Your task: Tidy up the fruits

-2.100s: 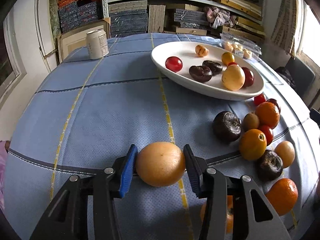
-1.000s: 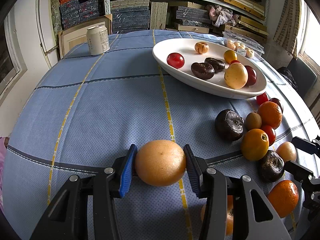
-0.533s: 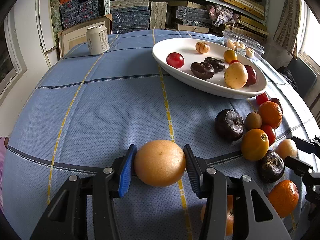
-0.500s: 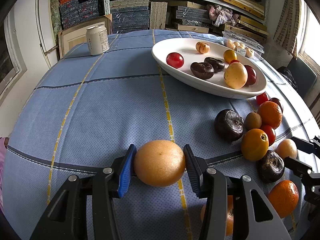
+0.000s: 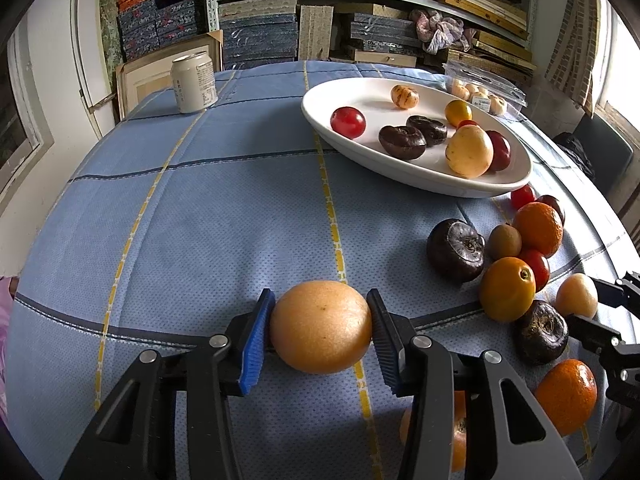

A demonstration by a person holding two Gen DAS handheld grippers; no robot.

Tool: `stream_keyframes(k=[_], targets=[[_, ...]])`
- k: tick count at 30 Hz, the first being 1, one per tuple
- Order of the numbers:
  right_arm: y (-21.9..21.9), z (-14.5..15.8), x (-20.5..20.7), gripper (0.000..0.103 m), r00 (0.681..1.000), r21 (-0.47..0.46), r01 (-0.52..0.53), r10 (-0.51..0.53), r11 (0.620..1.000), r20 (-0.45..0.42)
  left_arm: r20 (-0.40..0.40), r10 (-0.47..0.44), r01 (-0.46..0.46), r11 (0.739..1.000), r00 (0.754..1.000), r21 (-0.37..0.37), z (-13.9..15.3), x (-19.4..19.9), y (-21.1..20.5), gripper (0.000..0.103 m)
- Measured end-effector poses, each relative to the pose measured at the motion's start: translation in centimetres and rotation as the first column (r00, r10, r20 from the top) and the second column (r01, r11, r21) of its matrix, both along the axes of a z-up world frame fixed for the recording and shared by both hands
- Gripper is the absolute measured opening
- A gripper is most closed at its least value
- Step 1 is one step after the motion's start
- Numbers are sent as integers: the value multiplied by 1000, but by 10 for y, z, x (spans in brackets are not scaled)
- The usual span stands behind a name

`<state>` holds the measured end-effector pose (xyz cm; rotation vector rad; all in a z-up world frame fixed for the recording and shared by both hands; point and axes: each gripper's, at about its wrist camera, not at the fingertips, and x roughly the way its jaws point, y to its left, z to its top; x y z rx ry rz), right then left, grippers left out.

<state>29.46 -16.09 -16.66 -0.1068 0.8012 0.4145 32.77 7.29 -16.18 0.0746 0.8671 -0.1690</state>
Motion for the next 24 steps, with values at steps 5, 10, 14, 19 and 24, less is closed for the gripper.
stream_keyframes(k=[5,10,14,19,24], targets=[[-8,3,-1,45,1000,32,20,-20,999,5,41,-8,6,999,999,35,5,-6,-8,47],[-17,6,-1,45,999,75,43,-44,996,5,72,-11,8,999,997,41,9,-11,-12,47],[-21,10,-3,45,998,96,63,-65,993,25,100,-18,14,999,995,45,13,-15,-16,47],[-27,15,-5,45,994,119,89,-96,989,47,127,-21,15,999,992,44,17,-19,-18,47],[-32,18,-4,45,991,132,110,-119,985,65,153,-20,14,999,988,41,22,-23,-18,47]])
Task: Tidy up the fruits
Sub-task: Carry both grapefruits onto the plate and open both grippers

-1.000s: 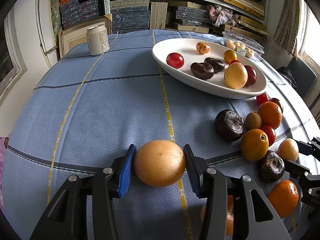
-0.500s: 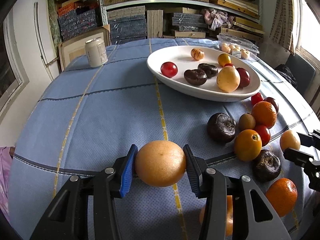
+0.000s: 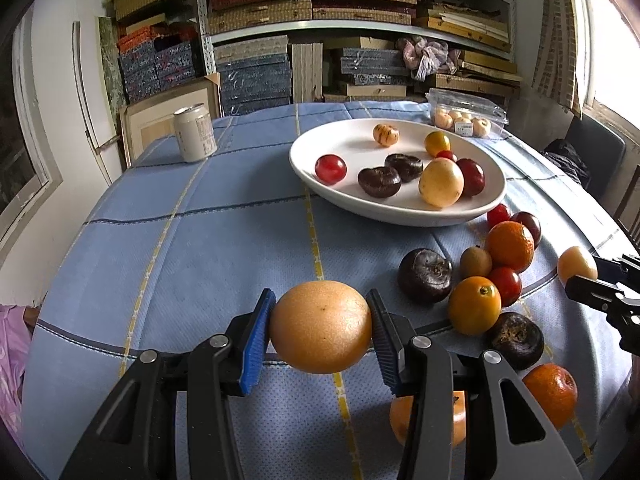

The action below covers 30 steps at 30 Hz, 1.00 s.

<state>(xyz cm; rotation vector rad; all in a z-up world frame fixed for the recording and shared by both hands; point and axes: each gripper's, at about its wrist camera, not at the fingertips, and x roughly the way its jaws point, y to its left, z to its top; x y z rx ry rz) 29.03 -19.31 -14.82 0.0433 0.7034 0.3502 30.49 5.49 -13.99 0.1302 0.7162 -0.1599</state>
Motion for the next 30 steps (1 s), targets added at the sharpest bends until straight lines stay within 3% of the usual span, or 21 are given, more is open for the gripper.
stream_keyframes(k=[7,15,21,30], targets=[[-8,20,4,45,998,17,25,-26,1000,52,17,8,-7,998,1000,-67,27,15,9,47],[-1,73,45,45,991,15,20,-22,1000,133,23,7,-6,999,1000,-52,67,79,2,47],[12,72,102,45,994,-16,3,-1,1000,111,-25,-18,16,999,1000,-52,60,137,-21,47],[23,59,188,45,998,-16,-19,20,1000,61,-98,-12,0,993,995,-121,29,198,-34,47]])
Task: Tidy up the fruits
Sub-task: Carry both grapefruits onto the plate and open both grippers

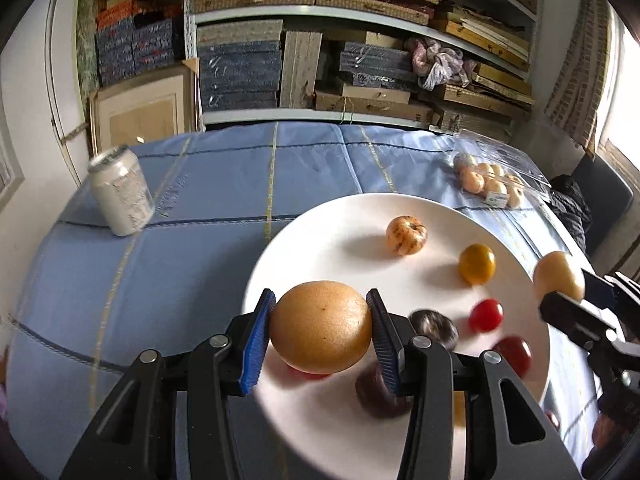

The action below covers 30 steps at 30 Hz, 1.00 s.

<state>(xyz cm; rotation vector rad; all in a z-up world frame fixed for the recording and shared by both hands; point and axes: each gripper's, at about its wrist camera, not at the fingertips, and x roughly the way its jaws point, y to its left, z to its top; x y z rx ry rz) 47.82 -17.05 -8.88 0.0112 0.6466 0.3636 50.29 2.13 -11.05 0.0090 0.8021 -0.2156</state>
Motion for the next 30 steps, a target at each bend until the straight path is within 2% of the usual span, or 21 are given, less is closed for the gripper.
stream_keyframes(k=[8,10,11,14,18,23,27,30], targets=[[24,-25,43,45,997,-75,-33,27,997,-73,-27,-5,5,1000,1000,25,-17,22,-6,47],[23,-28,43,49,998,-80,-21,16,997,-60,-30,-5,6,1000,1000,26,-18,23,-7,48],[20,-27,41,56,998,-70,-15,11,997,-54,-28,-5,6,1000,1000,24,-18,22,-7,48],[11,-16,33,57,1000,-41,0,-1,999,-18,-16,-2,2,1000,1000,16,-11,19,-6,51],[-4,6,9,58,1000,11,13,-13,1000,24,0,8,-8,1000,1000,15,2,4,0,53],[-24,20,-28,63,999,42,37,-38,998,36,22,29,-29,999,999,28,20,-38,14,55],[-48,18,-75,69,996,138,73,-79,988,37,34,45,-47,998,998,41,24,-85,24,60],[-62,6,-104,70,994,185,97,-105,978,33,30,41,-43,998,999,49,17,-121,27,60]])
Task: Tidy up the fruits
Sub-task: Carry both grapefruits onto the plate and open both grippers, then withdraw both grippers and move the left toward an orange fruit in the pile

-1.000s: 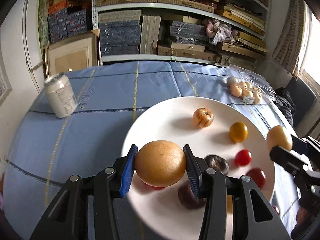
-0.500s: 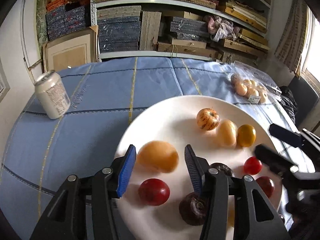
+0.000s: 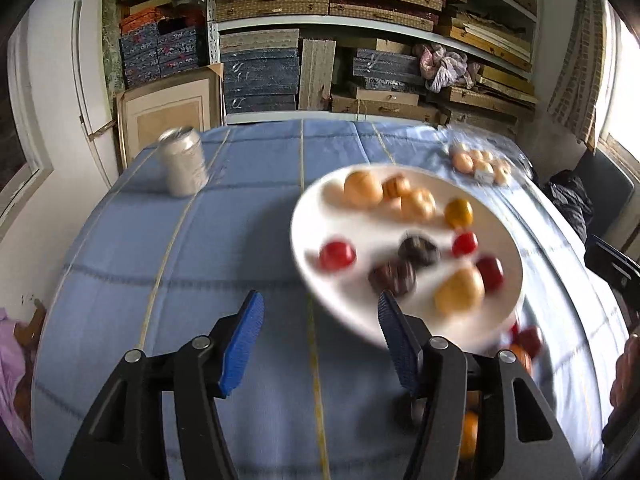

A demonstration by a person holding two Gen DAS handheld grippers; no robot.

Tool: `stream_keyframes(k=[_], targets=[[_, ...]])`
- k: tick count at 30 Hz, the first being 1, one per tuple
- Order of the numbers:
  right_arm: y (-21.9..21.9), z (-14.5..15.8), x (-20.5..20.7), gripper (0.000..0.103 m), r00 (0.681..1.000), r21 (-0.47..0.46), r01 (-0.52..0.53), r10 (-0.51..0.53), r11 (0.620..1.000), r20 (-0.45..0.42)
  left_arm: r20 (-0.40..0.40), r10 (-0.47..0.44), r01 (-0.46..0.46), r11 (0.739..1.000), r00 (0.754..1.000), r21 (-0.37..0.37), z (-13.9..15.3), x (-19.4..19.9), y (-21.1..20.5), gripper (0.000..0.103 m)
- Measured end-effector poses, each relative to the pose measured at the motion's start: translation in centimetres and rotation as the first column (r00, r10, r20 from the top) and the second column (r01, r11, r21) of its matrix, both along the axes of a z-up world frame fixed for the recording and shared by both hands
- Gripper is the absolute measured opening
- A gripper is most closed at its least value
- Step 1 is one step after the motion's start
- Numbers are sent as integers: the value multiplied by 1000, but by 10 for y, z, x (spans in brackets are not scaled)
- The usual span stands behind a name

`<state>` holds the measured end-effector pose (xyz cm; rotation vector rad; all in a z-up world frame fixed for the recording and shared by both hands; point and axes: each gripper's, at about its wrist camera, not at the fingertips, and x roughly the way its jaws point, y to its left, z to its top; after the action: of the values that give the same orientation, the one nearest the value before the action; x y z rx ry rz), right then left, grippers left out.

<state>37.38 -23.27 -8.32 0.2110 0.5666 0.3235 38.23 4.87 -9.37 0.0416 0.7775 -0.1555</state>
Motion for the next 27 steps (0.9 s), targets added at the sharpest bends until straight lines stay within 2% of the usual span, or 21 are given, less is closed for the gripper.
stream_keyframes(k=[4,7,10,14,17,27], targets=[[-14,-24,-37,70,999,48,42,-40,998,-23,-10,-13,13,1000,1000,-5,-18,-41,3,68],[-20,-31,-57,71,998,60,69,-69,996,-10,-17,-23,23,1000,1000,-18,-30,-67,5,68],[-31,-37,-75,82,996,124,89,-90,988,-1,-18,-39,39,999,999,-25,-38,-87,5,68],[-38,-40,-81,83,994,148,108,-108,983,-7,28,-76,77,997,997,-10,-37,-109,1,68],[-40,-40,-81,83,994,154,110,-112,982,-1,57,-86,86,996,995,14,-38,-118,-4,70],[-38,-41,-77,84,993,141,121,-120,983,-12,32,-110,108,992,993,59,-50,-115,-12,72]])
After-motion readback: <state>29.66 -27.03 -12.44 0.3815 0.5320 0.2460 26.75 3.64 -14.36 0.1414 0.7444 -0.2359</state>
